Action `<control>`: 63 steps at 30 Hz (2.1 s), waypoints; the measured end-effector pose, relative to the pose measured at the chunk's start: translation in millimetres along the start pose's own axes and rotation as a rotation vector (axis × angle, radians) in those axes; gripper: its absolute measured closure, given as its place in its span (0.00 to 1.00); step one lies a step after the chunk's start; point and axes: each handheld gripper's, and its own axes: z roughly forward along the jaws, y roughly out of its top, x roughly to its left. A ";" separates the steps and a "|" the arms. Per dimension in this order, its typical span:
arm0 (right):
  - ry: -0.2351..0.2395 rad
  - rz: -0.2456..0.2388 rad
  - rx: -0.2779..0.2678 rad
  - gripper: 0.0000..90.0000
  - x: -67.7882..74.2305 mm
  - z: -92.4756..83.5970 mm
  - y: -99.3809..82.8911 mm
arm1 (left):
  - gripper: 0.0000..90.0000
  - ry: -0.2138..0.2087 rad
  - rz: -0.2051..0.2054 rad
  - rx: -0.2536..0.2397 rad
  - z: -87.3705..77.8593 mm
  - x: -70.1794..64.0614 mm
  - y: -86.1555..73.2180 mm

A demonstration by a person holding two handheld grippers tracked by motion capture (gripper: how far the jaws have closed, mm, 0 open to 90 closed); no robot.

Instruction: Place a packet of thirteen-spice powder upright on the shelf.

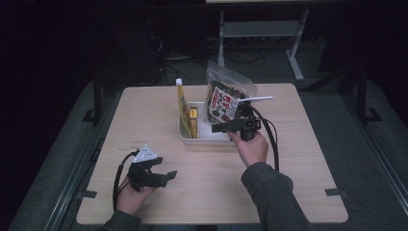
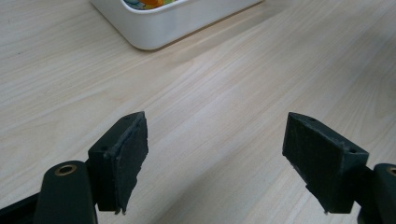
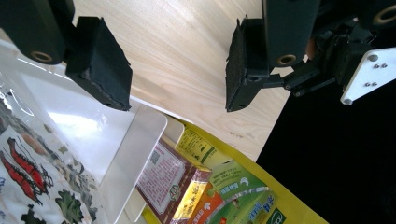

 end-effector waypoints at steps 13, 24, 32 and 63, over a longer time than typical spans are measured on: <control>0.015 0.015 -0.001 0.44 -10.2 -8.5 -11.3 | 0.24 0.003 0.005 0.001 0.0 -0.7 0.2; 0.012 0.036 0.000 0.44 -23.4 -15.6 -23.4 | 0.24 0.002 0.005 0.004 1.0 -1.3 -0.1; 0.017 0.045 0.011 0.44 -30.5 -18.3 -32.0 | 0.24 0.003 0.004 0.004 1.4 -1.2 -0.3; 0.024 0.078 0.026 0.43 -70.3 -39.0 -74.6 | 0.23 -0.004 0.010 0.013 2.5 -1.3 -1.0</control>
